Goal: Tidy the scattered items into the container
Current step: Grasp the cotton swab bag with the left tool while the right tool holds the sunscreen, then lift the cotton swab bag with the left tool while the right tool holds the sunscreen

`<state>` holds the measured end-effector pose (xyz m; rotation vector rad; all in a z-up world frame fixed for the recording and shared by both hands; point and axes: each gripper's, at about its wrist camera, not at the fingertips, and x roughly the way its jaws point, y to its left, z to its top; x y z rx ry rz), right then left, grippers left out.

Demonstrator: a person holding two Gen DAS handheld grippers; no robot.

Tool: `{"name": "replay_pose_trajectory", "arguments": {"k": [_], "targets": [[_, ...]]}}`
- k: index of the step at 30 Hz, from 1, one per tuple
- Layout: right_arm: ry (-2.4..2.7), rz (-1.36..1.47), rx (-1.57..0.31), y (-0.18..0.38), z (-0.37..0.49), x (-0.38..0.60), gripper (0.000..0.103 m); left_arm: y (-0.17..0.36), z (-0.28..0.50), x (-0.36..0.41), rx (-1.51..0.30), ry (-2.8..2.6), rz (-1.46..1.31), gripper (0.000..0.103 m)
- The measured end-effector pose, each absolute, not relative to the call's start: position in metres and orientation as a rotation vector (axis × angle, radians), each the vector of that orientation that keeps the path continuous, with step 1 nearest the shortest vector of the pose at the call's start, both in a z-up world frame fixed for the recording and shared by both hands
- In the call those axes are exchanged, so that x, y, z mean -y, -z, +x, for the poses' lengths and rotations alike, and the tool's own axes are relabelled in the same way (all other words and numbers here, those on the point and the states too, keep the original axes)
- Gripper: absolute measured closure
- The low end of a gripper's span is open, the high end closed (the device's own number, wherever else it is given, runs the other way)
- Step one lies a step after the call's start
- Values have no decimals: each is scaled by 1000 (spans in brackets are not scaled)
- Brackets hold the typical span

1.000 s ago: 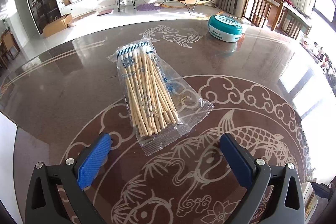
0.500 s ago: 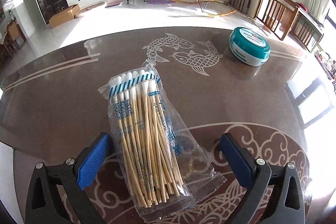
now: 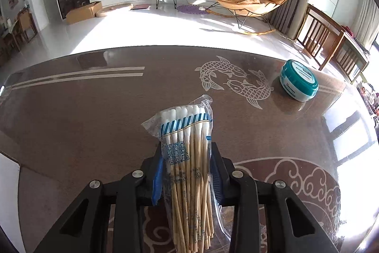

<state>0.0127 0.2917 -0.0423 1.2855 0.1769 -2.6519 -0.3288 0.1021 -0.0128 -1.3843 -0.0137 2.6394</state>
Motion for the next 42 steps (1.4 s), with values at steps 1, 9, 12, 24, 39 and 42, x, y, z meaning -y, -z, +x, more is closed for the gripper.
{"name": "replay_pose_trajectory", "arguments": {"k": [1, 9, 12, 24, 39, 42], "targets": [[2652, 1285, -177, 42, 13, -292, 45, 13, -316, -100, -4, -2633, -1374, 69], [2651, 1285, -176, 42, 13, -292, 45, 14, -172, -73, -99, -2587, -1351, 69], [2652, 1286, -176, 42, 13, -292, 45, 14, -131, -65, -60, -2574, -1341, 69], [2648, 1287, -167, 43, 12, -291, 44, 27, -109, -66, -138, -2640, -1349, 2], [2643, 1287, -162, 46, 11, -290, 42, 29, -112, -67, -147, -2630, -1355, 0], [2642, 1302, -168, 47, 9, -289, 30, 29, -112, -66, -147, -2631, -1355, 0]]}}
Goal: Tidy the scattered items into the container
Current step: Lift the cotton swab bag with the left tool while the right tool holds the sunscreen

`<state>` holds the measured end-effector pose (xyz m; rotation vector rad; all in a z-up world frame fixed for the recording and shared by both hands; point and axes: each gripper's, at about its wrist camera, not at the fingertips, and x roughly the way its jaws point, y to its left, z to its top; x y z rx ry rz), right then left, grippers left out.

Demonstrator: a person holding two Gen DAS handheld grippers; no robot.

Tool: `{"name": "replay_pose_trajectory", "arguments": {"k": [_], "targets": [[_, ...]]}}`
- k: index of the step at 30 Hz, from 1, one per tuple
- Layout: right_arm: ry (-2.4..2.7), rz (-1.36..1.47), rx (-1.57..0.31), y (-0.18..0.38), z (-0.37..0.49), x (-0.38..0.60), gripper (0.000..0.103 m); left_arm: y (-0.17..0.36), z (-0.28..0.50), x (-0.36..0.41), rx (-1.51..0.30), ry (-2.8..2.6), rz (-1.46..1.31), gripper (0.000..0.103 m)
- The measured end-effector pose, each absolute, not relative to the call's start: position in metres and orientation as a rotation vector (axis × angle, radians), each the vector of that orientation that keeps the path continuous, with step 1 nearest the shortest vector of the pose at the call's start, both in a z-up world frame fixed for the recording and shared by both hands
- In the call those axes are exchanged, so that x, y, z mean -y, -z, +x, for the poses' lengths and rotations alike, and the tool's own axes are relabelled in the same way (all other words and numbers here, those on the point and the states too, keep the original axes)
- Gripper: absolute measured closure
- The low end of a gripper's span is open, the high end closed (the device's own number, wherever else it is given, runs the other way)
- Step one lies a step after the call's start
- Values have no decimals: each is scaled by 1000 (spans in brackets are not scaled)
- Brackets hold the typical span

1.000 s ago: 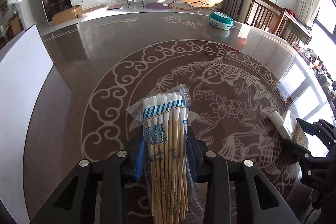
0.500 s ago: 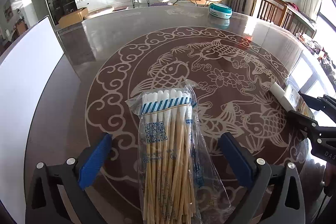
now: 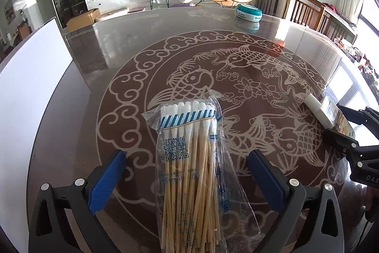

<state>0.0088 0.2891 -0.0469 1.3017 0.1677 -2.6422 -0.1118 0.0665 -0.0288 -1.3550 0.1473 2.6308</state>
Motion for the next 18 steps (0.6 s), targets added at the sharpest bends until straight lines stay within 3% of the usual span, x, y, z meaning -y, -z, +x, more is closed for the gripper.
{"name": "replay_pose_trajectory", "arguments": {"k": [1, 5, 13, 18], "targets": [[2637, 1309, -160, 48, 8, -290, 22, 29, -112, -66, -147, -2631, -1355, 0], [2632, 1315, -163, 48, 7, -289, 18, 29, -112, -66, -147, -2631, -1355, 0], [2614, 1349, -163, 51, 4, -288, 0, 30, -112, -66, -147, -2631, -1355, 0], [2614, 1349, -162, 51, 4, -288, 0, 30, -112, -66, -147, -2631, -1355, 0]]}}
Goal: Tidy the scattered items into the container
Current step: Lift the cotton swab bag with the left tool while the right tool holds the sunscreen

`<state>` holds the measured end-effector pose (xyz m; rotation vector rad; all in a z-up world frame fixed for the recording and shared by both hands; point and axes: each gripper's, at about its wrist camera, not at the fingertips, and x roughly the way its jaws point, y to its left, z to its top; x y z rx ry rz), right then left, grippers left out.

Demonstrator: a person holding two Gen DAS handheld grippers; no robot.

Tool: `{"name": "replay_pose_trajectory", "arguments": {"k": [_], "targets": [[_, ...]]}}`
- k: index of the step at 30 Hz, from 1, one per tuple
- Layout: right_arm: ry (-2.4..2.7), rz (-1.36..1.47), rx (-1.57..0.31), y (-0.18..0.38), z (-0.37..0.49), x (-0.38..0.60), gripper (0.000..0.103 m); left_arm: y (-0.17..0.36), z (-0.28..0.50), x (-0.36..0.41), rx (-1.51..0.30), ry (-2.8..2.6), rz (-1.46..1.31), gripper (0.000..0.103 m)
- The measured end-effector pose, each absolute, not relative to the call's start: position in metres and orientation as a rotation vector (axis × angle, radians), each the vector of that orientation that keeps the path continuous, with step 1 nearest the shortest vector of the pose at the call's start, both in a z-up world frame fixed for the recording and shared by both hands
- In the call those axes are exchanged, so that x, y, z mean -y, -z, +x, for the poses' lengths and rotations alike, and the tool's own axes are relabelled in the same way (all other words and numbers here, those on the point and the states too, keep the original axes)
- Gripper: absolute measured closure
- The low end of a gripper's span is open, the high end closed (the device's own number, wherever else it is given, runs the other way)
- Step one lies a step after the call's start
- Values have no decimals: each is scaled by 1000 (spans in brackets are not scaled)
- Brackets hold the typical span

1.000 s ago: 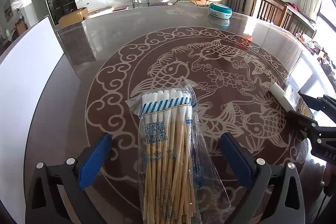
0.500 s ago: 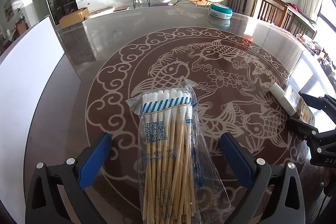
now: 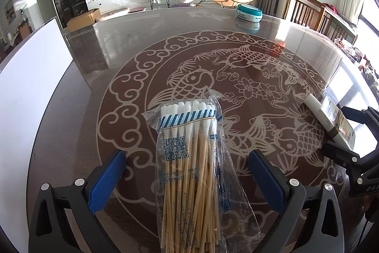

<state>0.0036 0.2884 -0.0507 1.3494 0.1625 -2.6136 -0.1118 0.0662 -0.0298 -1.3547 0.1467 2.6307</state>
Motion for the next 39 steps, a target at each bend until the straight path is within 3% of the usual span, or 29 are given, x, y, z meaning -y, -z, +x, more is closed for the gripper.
{"name": "replay_pose_trajectory", "arguments": {"k": [27, 34, 35, 36, 37, 38, 39], "targets": [[2599, 1356, -170, 50, 2, -288, 0, 29, -117, -66, -162, -2604, -1368, 0], [2317, 1610, -210, 43, -37, -280, 1, 25, -132, -74, -249, -2450, -1492, 0], [2313, 1625, -259, 43, -38, -275, 8, 24, -131, -75, -253, -2449, -1474, 5], [2316, 1625, -309, 42, -38, -271, 16, 19, -129, -76, -256, -2453, -1446, 28], [2315, 1616, -309, 38, -37, -269, 42, 14, -127, -77, -263, -2457, -1424, 64], [2312, 1632, -299, 35, -36, -269, 49, 11, -126, -78, -265, -2450, -1416, 69], [2295, 1650, -280, 33, -36, -268, 50, 7, -125, -78, -246, -2435, -1410, 72]]}}
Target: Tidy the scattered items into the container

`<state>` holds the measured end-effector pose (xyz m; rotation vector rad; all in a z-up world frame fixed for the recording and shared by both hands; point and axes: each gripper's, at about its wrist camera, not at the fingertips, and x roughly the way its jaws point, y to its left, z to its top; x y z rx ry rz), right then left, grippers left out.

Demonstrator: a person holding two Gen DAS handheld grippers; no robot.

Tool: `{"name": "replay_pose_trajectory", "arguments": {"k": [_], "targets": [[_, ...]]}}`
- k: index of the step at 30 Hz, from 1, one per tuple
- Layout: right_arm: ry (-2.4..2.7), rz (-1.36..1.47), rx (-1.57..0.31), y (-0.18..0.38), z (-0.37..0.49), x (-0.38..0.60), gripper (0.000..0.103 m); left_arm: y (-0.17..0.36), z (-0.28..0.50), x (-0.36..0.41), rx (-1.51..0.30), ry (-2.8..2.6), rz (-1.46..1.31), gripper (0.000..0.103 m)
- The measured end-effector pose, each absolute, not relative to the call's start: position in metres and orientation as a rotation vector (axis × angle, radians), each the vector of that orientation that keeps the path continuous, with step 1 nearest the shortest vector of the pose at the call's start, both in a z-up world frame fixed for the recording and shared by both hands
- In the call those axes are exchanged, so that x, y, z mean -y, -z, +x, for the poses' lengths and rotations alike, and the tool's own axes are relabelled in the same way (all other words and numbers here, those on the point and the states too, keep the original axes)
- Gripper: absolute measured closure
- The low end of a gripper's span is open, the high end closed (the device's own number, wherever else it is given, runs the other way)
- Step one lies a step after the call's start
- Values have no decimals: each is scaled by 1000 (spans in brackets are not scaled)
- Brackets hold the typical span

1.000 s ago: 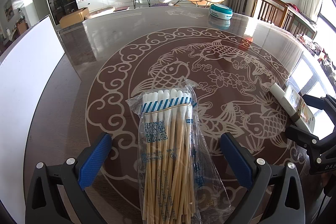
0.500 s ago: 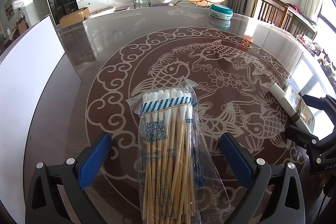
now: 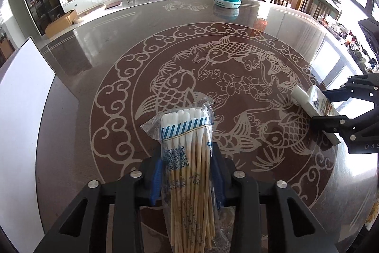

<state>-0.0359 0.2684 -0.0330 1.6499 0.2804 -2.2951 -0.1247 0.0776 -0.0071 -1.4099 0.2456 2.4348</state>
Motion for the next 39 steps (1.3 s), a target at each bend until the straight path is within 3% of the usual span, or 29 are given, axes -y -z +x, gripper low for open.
{"name": "replay_pose_trajectory", "arguments": {"k": [3, 13, 21, 27, 30, 34, 36, 37, 38, 39], "targets": [[2323, 1614, -337, 21, -27, -264, 50, -10, -112, -74, -215, -2442, -1346, 73], [2391, 1454, -250, -42, -11, -247, 50, -81, -61, -16, 3, -2586, -1146, 73], [2259, 1163, -238, -133, -24, -112, 49, -155, -27, 125, 76, -2839, -1068, 73], [2001, 1047, -178, -167, -38, 48, 49, -134, -22, 260, 205, -3030, -1294, 73], [1853, 1104, -156, -152, -38, 123, 49, -106, -20, 302, 294, -3033, -1439, 73], [1744, 1194, -298, -106, -26, 196, 49, -71, -17, 324, 368, -2990, -1570, 72], [1723, 1255, -337, -81, -25, 213, 48, -58, -17, 328, 397, -2977, -1638, 65], [1742, 1284, -350, -70, -25, 217, 38, -55, -16, 329, 404, -2981, -1661, 52], [1769, 1294, -353, -63, -24, 216, 15, -53, -14, 329, 400, -2996, -1668, 43], [1788, 1293, -349, -59, -23, 212, 5, -53, -10, 328, 383, -3023, -1659, 23]]}}
